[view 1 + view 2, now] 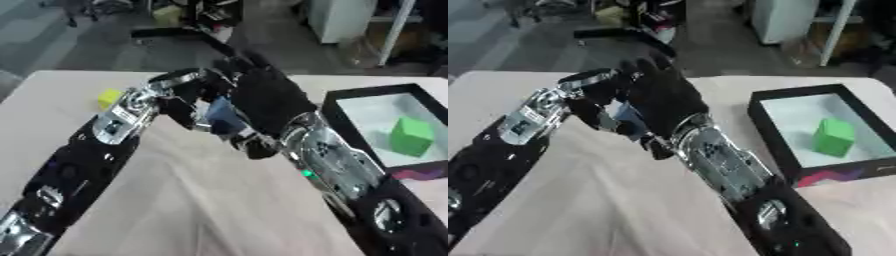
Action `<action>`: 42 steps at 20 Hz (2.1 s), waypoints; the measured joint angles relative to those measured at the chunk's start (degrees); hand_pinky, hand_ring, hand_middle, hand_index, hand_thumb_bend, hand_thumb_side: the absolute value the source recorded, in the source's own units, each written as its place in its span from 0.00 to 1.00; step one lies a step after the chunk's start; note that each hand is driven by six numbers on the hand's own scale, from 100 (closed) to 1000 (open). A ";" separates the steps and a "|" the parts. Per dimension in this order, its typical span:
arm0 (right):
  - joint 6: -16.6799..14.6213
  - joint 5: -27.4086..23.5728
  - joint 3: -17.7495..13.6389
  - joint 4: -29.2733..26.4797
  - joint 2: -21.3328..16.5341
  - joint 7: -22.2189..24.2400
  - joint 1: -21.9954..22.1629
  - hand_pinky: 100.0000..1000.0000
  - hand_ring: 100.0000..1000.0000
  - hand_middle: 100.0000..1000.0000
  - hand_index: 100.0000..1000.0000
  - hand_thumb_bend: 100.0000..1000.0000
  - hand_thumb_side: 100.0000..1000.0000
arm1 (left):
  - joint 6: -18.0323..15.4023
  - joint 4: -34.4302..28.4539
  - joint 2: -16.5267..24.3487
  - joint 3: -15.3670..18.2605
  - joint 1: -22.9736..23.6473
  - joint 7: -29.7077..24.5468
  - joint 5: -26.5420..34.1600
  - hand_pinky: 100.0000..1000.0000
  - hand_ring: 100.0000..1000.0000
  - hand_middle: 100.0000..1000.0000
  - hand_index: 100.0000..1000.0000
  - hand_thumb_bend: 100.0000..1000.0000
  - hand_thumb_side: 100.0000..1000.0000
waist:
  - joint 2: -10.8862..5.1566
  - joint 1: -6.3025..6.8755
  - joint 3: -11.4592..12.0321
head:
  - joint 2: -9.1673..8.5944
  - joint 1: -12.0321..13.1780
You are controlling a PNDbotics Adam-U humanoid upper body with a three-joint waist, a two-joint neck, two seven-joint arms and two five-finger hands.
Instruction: Pick up the objects with one hand, pass them to the other hand, and then place them into the box on the other side of the table.
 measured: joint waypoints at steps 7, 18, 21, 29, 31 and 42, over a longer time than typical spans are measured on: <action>0.21 -0.30 0.28 0.14 -0.16 -0.81 0.00 1.00 0.90 0.91 0.68 0.35 0.12 | -0.45 0.07 -0.05 0.22 -0.52 -0.52 -0.08 0.44 0.38 0.30 0.45 0.54 0.08 | 0.00 -0.03 -0.04 | 0.00 0.05; 0.51 -0.13 0.33 0.59 -0.56 -5.21 0.09 1.00 0.88 0.87 0.35 0.26 0.13 | -0.47 0.08 -0.05 0.84 -1.05 -1.44 0.19 0.46 0.42 0.34 0.49 0.56 0.10 | 0.00 -0.03 -0.06 | 0.02 0.05; 0.64 0.04 0.32 0.88 -0.51 -5.82 0.09 1.00 0.88 0.87 0.34 0.28 0.13 | -0.55 0.11 -0.04 0.86 -1.06 -1.87 -0.02 0.49 0.45 0.40 0.55 0.70 0.18 | 0.00 -0.03 -0.07 | 0.03 0.01; 0.54 1.31 -0.58 1.06 -0.48 -6.61 -0.27 1.00 0.88 0.87 0.32 0.29 0.13 | -2.88 0.09 -0.02 0.61 -1.57 -10.07 -4.27 0.70 0.72 0.71 0.85 1.00 0.37 | 0.00 -0.07 -0.09 | 0.00 -1.95; 0.46 1.57 -0.80 0.99 -0.48 -6.65 -0.41 1.00 0.88 0.87 0.32 0.29 0.13 | -4.13 0.08 -0.01 0.74 -1.86 -11.46 -5.88 0.79 0.81 0.80 0.91 1.00 0.36 | 0.00 -0.13 -0.10 | -0.06 -3.24; 1.51 4.61 -4.57 -0.16 -2.88 -7.30 0.10 1.00 0.86 0.83 0.31 0.27 0.11 | -9.27 -1.81 4.42 7.20 -1.89 -7.84 -17.21 0.85 0.87 0.89 0.96 1.00 0.52 | 0.00 -0.14 -0.20 | -0.09 -6.23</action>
